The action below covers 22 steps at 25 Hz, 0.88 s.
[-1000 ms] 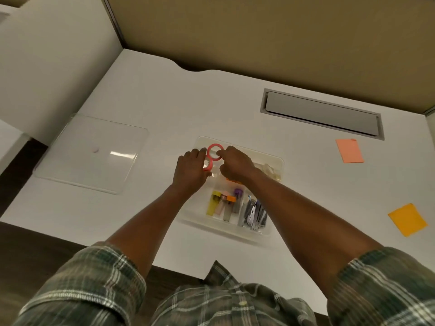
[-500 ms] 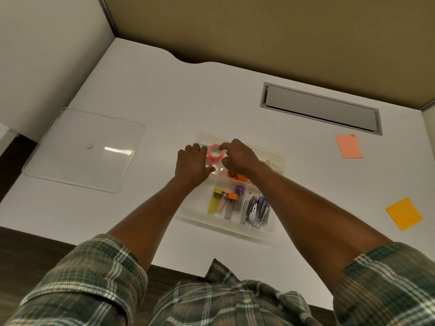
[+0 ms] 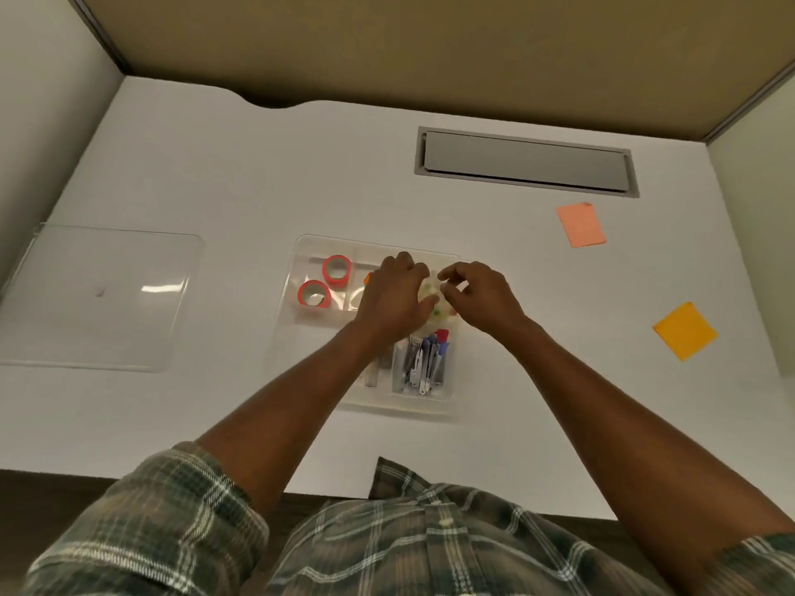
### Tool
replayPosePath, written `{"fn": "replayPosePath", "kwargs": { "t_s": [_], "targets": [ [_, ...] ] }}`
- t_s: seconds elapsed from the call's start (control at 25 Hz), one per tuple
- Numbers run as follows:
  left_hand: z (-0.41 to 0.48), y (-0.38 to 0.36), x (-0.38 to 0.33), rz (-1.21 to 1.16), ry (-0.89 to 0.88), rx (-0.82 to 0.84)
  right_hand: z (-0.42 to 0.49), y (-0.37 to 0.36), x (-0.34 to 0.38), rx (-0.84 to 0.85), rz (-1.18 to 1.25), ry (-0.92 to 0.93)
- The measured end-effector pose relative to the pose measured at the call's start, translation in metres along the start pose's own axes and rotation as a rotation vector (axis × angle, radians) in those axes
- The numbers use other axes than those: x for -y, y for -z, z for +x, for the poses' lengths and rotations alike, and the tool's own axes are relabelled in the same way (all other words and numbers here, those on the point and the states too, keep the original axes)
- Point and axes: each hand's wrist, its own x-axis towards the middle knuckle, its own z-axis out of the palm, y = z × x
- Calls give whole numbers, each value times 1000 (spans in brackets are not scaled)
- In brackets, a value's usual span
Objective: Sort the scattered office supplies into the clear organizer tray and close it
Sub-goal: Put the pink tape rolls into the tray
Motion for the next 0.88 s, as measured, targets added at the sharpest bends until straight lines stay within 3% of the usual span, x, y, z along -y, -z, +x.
{"fn": "replayPosePath", "kwargs": {
  "t_s": [0.28,0.4,0.52,0.68,0.88],
  "targets": [
    [-3,-74,-106,-65,-100,199,-83,51,-133,18,-78,-395],
    [-6,-107,-141,-225,98,402,-119,57,-178,38,-148,-597],
    [-10,-133,-162,-433,388,540,-143,56,-200,94,-201,-675],
    [-21,-161,-181,-558,594,485,-154,51,-206,70,-175,-645],
    [-30,-177,-207,-601,723,368,-150,38,-204,66,-147,-598]
  ]
}}
